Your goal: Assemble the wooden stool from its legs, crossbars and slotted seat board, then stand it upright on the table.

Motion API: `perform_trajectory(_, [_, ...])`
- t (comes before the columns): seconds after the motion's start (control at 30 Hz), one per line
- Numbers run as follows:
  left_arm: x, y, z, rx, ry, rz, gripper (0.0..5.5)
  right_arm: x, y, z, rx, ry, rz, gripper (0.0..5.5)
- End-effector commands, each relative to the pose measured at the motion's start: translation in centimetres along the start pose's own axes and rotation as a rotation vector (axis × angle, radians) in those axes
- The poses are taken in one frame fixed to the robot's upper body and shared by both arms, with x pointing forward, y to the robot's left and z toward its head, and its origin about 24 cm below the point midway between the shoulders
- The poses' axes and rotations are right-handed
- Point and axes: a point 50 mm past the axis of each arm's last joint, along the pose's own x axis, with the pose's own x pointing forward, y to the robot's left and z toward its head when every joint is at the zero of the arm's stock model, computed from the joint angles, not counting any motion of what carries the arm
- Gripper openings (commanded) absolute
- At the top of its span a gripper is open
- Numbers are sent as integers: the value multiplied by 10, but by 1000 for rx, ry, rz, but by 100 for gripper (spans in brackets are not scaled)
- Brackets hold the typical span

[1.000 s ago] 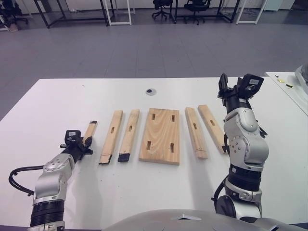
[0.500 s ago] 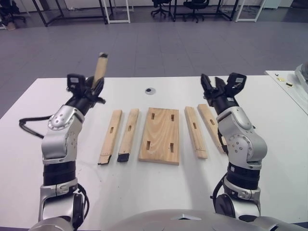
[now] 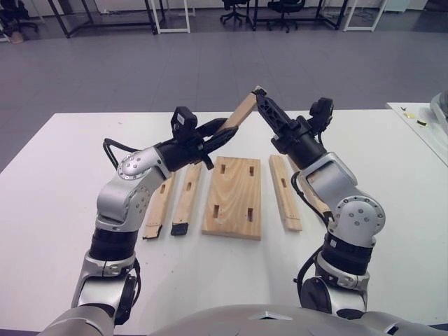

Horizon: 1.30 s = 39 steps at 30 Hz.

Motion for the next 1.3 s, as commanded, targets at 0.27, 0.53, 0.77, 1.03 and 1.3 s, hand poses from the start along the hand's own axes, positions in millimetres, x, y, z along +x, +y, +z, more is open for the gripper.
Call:
perform_trajectory(0.27, [2, -12, -4, -1, 25, -50, 129, 0, 2, 4, 111, -26, -8, 161])
perform_trajectory(0.53, [5, -9, -1, 13, -1, -14, 129, 1, 3, 1, 112, -4, -23, 54])
perform_trajectory(0.77, [6, -6, -14, 8, 28, 73, 198, 4, 2, -1, 33, 21, -67, 42])
perform_trajectory(1.03, [-55, 1, -55, -20, 179, 284, 216, -16, -31, 36, -675, -123, -461, 42])
perform_trajectory(1.3, [-63, 3, -56, -7, 163, 388, 216, -42, -50, 4, -728, -82, -679, 42])
